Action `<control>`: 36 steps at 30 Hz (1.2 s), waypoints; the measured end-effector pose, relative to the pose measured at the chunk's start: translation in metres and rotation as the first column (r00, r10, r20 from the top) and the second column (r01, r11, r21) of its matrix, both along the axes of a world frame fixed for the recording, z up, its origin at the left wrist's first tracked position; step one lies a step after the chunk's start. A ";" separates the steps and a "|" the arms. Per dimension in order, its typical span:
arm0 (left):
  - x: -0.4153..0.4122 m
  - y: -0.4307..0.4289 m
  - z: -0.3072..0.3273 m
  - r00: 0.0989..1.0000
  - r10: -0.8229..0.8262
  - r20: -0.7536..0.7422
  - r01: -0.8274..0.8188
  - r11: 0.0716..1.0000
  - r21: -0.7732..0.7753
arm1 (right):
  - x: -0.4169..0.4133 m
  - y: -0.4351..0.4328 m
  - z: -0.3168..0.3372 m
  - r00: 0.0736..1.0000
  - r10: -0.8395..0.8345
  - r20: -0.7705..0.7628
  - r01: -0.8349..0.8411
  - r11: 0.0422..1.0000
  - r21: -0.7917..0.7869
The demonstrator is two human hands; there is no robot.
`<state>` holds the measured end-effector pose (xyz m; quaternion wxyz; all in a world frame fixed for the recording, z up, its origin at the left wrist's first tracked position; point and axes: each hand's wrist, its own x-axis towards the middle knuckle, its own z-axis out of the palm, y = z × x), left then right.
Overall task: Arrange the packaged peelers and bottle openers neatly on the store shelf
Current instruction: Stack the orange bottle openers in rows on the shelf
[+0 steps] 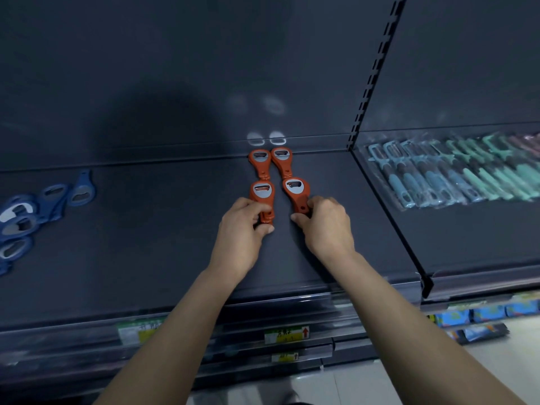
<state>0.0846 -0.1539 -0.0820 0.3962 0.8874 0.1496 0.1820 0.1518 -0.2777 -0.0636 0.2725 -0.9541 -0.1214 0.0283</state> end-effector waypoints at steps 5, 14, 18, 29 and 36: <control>0.000 0.003 0.002 1.000 -0.005 -0.005 0.005 0.999 -0.037 | -0.007 0.002 0.011 0.994 -0.002 0.107 -0.002 0.999 0.041; 0.011 0.042 0.016 0.943 -0.189 -0.273 0.165 0.980 -0.108 | -0.017 0.031 0.020 0.990 0.130 -0.059 -0.125 0.989 0.085; 0.017 0.048 0.014 0.923 -0.270 -0.274 0.239 0.961 -0.139 | -0.016 0.036 0.016 0.984 0.136 -0.112 -0.125 0.988 0.095; 0.020 0.045 0.012 0.936 -0.299 -0.185 0.291 0.954 -0.072 | -0.018 0.040 0.014 0.979 0.183 -0.085 -0.174 0.979 0.107; 0.017 0.044 0.015 0.941 -0.306 -0.141 0.289 0.948 -0.132 | -0.012 0.044 0.015 0.982 0.162 -0.095 -0.146 0.977 0.154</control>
